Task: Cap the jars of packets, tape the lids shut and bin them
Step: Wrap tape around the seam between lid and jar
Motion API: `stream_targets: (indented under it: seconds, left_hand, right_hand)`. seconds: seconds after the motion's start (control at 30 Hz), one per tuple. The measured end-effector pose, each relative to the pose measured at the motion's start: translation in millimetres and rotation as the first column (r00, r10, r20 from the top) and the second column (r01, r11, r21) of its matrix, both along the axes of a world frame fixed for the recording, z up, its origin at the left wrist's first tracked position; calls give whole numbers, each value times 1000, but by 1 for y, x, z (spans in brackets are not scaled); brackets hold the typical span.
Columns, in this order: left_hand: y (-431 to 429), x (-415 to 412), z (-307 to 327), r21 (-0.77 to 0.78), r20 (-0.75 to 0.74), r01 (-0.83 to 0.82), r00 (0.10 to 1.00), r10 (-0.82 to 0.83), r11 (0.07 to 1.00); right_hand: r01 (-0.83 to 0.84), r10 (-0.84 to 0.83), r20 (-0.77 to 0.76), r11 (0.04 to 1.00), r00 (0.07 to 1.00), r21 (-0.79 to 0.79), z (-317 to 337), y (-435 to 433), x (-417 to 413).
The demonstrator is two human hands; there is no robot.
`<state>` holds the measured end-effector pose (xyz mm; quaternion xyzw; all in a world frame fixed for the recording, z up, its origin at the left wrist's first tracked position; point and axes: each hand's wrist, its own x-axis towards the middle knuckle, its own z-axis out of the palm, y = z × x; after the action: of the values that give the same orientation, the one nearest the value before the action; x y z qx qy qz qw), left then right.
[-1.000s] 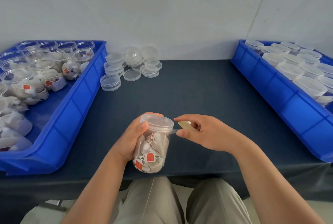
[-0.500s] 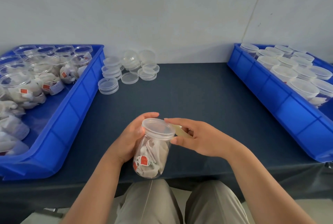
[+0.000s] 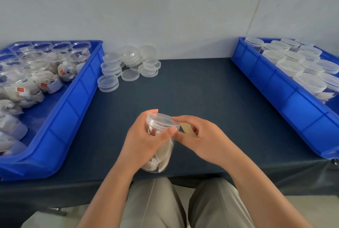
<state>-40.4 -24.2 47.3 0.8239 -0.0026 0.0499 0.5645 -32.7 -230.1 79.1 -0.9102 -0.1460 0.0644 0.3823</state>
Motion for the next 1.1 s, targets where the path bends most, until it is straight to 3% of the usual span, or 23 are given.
stream_targets:
  seconds: [0.17,0.3,0.4,0.53,0.63,0.87,1.0,1.1]
  left_hand:
    - [7,-4,11,-88,-61,-13,998,8,996]
    - [11,-8,20,-238,-154,22,986,-60,971]
    - [12,-13,24,-367,-227,21,968,-111,930]
    - [18,-16,24,-504,-292,18,937,-190,864]
    - [21,-17,20,-636,-310,28,906,-288,771]
    - [13,-17,16,-874,-182,118,821,-541,472]
    - [4,-19,24,-868,111,407,719,-687,286]
    - [12,-29,30,-881,96,401,673,-733,253]
  right_hand:
    - [-72,72,-67,997,995,4,15,-18,-3]
    - [-237,226,-122,968,966,-81,36,-35,-1]
    - [-282,266,-154,955,952,-93,45,-40,2]
    - [-245,234,-84,955,969,-169,51,-47,11]
    - [-248,234,-104,957,967,-150,53,-47,16]
    - [-296,297,-232,954,926,40,46,-31,14]
    - [-345,361,-230,932,904,109,46,-28,11]
    - [-400,407,-170,913,897,76,44,-25,6]
